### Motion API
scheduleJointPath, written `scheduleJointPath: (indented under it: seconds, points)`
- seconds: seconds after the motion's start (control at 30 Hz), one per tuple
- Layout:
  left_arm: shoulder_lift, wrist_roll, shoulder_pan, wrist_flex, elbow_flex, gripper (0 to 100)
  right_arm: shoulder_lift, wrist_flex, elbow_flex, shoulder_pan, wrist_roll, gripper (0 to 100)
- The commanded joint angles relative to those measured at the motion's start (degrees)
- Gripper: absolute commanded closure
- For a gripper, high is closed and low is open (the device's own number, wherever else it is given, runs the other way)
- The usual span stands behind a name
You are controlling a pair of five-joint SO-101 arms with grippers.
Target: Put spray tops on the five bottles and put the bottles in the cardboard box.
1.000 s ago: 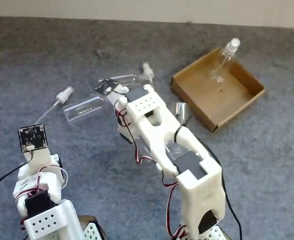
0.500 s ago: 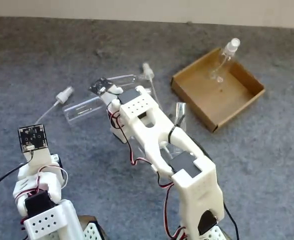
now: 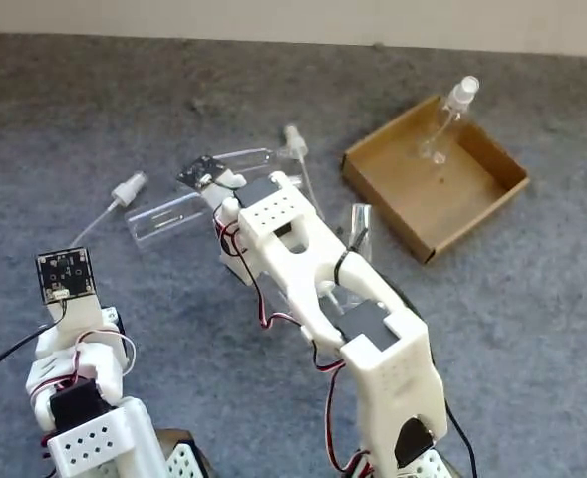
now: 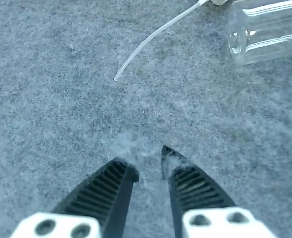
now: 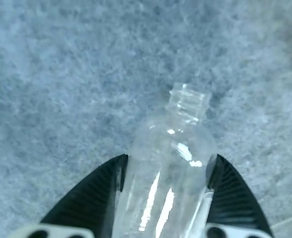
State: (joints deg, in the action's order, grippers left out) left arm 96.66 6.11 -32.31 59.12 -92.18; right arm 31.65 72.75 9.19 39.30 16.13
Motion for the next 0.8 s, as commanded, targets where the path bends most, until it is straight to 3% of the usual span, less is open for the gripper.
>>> scheduleJointPath:
  seconds: [0.0, 0.27, 0.47, 0.77]
  points:
    - [0.7, 0.7, 1.1, -0.4, 0.3, 95, 1.6, -0.4, 0.2, 0.9, -0.4, 77.8]
    - [0.7, 0.7, 1.1, -0.4, 0.3, 95, 1.4, -0.3, 0.2, 0.7, -0.4, 78.3]
    - [0.7, 0.7, 1.1, -0.4, 0.3, 95, 1.1, 0.0, 1.5, -0.7, -0.4, 90.5]
    - [0.7, 0.7, 1.1, -0.4, 0.3, 95, 1.2, 18.9, 23.9, -5.5, -0.1, 90.6]
